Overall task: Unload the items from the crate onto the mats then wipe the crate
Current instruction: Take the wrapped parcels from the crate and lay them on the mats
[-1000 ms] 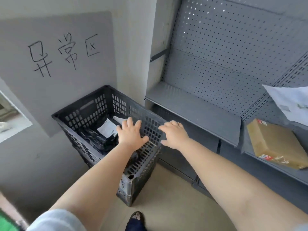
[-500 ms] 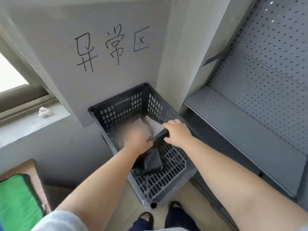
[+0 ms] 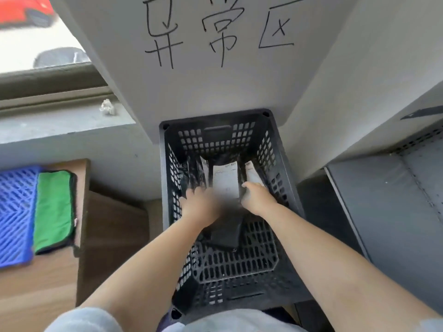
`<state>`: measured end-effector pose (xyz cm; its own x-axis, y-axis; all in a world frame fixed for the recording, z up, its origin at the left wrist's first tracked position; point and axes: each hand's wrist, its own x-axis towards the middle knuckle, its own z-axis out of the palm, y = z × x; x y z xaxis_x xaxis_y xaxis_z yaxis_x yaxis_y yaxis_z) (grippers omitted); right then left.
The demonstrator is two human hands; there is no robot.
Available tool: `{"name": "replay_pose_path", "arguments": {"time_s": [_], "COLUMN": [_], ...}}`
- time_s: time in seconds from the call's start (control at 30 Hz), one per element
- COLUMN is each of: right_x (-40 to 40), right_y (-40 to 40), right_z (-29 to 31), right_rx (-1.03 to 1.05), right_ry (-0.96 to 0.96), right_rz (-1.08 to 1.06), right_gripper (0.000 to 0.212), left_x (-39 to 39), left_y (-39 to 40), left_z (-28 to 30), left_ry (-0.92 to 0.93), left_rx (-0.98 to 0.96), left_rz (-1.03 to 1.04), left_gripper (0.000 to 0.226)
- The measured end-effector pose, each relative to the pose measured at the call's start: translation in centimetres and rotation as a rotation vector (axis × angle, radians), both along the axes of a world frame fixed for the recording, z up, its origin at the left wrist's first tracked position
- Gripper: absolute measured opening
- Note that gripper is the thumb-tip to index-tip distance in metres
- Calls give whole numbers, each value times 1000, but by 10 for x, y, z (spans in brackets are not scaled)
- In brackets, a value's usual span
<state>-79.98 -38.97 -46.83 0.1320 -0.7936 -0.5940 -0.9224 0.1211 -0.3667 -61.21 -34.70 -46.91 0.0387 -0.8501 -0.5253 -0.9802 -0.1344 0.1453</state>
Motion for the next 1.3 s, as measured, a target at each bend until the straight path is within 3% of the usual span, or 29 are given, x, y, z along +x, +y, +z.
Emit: {"name": "replay_pose_path", "arguments": {"time_s": [0.17,0.37,0.5,0.57,0.7,0.87,1.13,1.3], "right_x": [-1,21,39,44,50,31,-3,-13], "right_y": [-20,-45,-53,-56,-58,-56,-46,-35], "right_z": [-35,-57,-68,-70,-70,-69,-32,6], "right_rx": [66,345,374,396,351,346,430,442], "right_ry": [-63,-521,-517,-530,-519,-604,-893,-1135], "right_rz": [3,-657,-851,-883,-929,-984,-1091,-972], "right_gripper": [65,80,85,78,34,23,35,39], "left_x": [-13,-27,-27,-29,-25,-17,-29,-39], "left_y": [-5,8,12,12,10,9,5,-4], "left_z": [-21,-33,-34,-31,-21,-7,26,59], "left_ry": [10,84,143,170,190,264,588,697], "left_rx": [-13,15,18,17,-26,-102,-145,-179], "left_rz": [243,337,396,431,466,578,898,993], "left_gripper": [67,68,67,66,65,65,56,51]}}
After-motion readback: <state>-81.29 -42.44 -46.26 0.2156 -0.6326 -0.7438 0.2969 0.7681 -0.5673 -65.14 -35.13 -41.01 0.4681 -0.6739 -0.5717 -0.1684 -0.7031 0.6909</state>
